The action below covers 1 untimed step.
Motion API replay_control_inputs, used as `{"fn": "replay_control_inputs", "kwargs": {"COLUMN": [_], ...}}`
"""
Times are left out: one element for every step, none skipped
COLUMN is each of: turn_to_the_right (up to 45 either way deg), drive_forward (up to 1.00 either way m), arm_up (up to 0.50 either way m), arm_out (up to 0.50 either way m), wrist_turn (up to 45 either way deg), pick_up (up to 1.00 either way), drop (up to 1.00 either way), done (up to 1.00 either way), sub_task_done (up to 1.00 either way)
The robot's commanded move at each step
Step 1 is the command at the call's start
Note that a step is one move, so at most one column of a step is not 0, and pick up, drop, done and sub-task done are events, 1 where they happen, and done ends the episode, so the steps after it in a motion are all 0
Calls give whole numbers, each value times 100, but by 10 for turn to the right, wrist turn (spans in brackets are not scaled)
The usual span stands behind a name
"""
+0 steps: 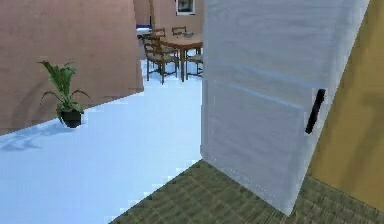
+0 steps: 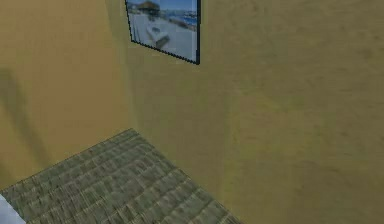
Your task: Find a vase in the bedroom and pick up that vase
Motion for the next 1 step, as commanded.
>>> {"fn": "replay_control_inputs", "kwargs": {"turn_to_the_right": [-150], "drive_forward": [0], "arm_up": [0], "arm_out": [0], "wrist_turn": [0], "pick_up": [0], "drop": [0], "done": [0], "sub_task_done": [0]}}
